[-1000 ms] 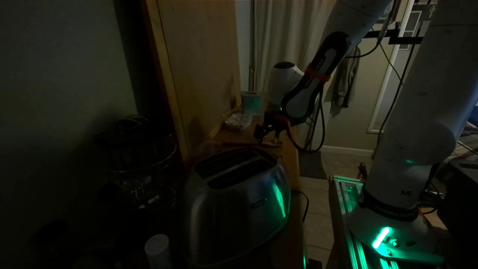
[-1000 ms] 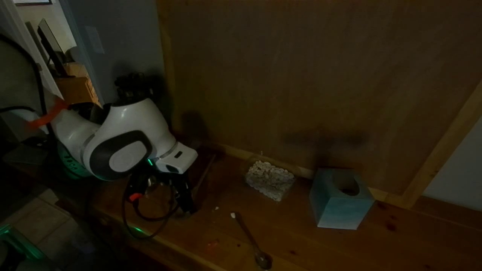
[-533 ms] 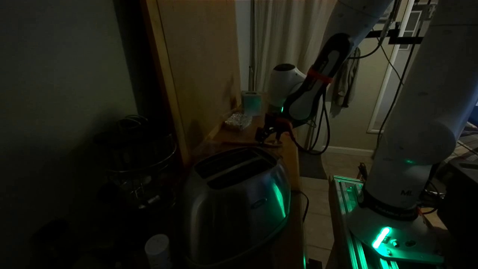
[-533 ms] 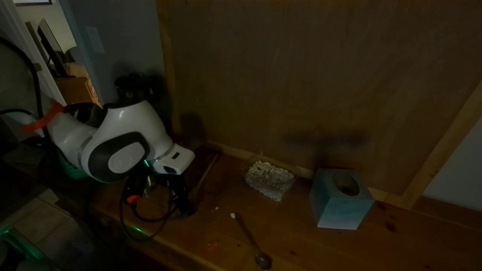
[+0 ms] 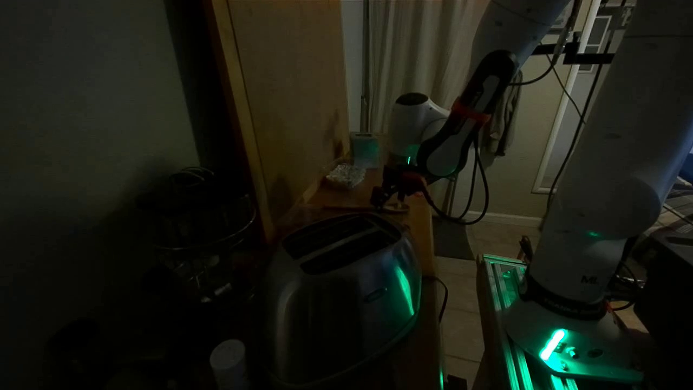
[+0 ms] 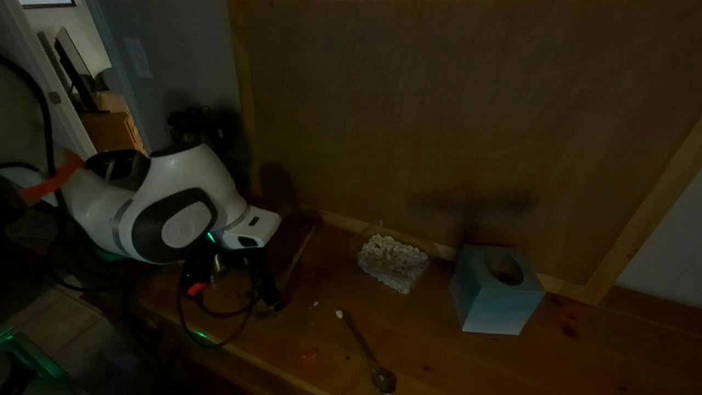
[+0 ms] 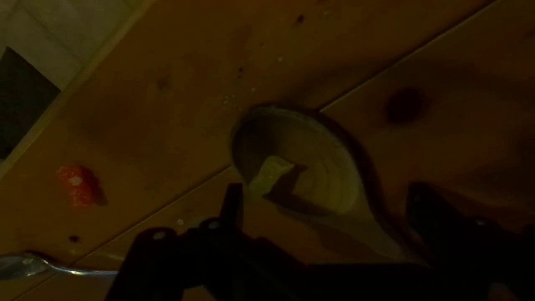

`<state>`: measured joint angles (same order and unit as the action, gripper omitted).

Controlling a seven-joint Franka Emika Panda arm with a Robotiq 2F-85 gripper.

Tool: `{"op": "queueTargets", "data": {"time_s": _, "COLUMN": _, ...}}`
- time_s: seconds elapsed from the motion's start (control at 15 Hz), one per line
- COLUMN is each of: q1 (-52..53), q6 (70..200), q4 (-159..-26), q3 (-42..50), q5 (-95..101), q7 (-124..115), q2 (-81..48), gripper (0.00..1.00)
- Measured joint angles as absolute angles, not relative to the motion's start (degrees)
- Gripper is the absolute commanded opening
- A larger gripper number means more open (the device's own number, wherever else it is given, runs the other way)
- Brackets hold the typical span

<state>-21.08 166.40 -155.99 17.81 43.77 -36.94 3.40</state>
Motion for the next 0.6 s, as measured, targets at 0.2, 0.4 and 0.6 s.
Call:
{"op": "queueTargets", "data": {"time_s": 0.2, "q1": -21.17, "q6": 166.4, "q4": -155.98, "q3": 17.94, "q5": 46.81, "q7": -37.33, "q2": 3.43, "gripper": 1.0}}
{"op": "queueTargets", "data": {"time_s": 0.4, "q1": -21.31, "q6": 166.4, "q4": -155.98, "q3": 18.0, "q5": 49.85, "q7": -37.68, "q2": 3.44, "gripper": 1.0}}
{"op": "queueTargets", "data": {"time_s": 0.6, "q1": -21.4, "q6": 166.39, "q4": -156.03, "q3": 18.02, "q5": 52.25, "q7": -37.74, "q2": 3.44, "gripper": 1.0}}
